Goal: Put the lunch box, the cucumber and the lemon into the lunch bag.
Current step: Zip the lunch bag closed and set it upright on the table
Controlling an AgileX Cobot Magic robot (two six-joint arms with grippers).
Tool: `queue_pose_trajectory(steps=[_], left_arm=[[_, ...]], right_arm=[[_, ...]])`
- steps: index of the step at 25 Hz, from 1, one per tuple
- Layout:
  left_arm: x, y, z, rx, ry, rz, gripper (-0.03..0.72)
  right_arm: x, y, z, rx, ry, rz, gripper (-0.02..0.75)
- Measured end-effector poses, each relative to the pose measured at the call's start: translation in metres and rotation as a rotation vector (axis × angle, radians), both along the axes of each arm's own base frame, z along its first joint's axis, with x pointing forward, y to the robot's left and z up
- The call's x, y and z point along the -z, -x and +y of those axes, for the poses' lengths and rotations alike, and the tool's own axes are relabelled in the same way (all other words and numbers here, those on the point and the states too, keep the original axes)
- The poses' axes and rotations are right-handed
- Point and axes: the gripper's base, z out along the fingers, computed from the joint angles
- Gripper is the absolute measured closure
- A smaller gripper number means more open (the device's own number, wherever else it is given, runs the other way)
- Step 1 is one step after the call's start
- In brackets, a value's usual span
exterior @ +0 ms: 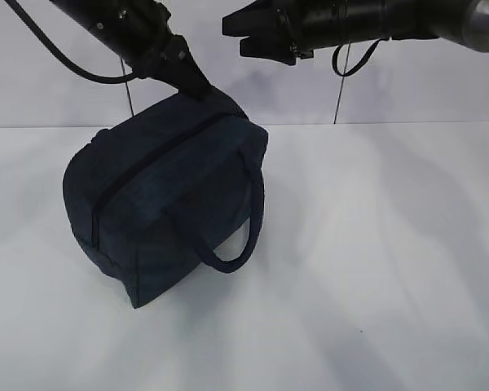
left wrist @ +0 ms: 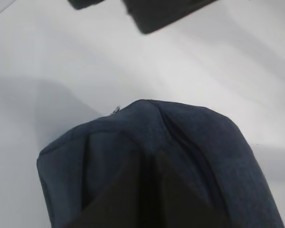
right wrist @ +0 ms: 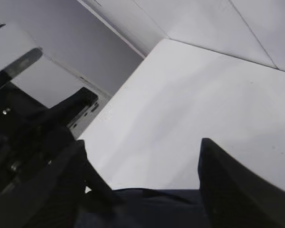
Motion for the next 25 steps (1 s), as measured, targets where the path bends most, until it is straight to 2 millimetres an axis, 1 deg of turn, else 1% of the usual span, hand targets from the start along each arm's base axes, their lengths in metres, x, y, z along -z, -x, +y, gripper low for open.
queue_pose_trajectory(steps=[2,6,9,11,13,16,18,19,21,22,25], left_arm=[[0.006,-0.004,0.002,-0.011,-0.015,-0.001,0.673],[0.019,-0.015,0.009,-0.047,-0.021,0.000,0.671],[0.025,-0.023,0.015,-0.083,-0.020,-0.009,0.630],[0.028,-0.028,0.020,-0.110,-0.019,-0.020,0.571],[0.029,-0.030,0.022,-0.123,-0.011,-0.024,0.482],[0.028,-0.030,0.022,-0.149,0.004,-0.002,0.326],[0.028,-0.029,0.022,-0.171,0.013,0.033,0.270],[0.028,-0.028,0.023,-0.174,0.008,0.050,0.253],[0.022,-0.023,0.025,-0.161,-0.022,0.076,0.239],[0.014,-0.019,0.026,-0.160,-0.040,0.085,0.236],[-0.016,-0.010,0.033,-0.172,-0.085,0.069,0.234]], right_arm=[[-0.007,0.001,-0.001,-0.004,0.059,-0.003,0.189],[-0.011,0.003,-0.005,0.006,0.176,0.002,0.189],[-0.017,0.006,-0.008,0.010,0.225,-0.005,0.189],[-0.020,0.008,-0.009,0.014,0.245,-0.001,0.189],[-0.023,0.010,-0.010,0.014,0.266,-0.001,0.189],[-0.027,0.012,-0.011,0.015,0.285,-0.005,0.189],[-0.031,0.015,-0.013,0.025,0.325,-0.011,0.189],[-0.035,0.016,-0.015,0.031,0.350,-0.013,0.189],[-0.041,0.020,-0.018,0.050,0.397,-0.020,0.189],[-0.046,0.022,-0.020,0.061,0.418,-0.024,0.189],[-0.063,0.031,-0.024,0.095,0.469,-0.034,0.189]])
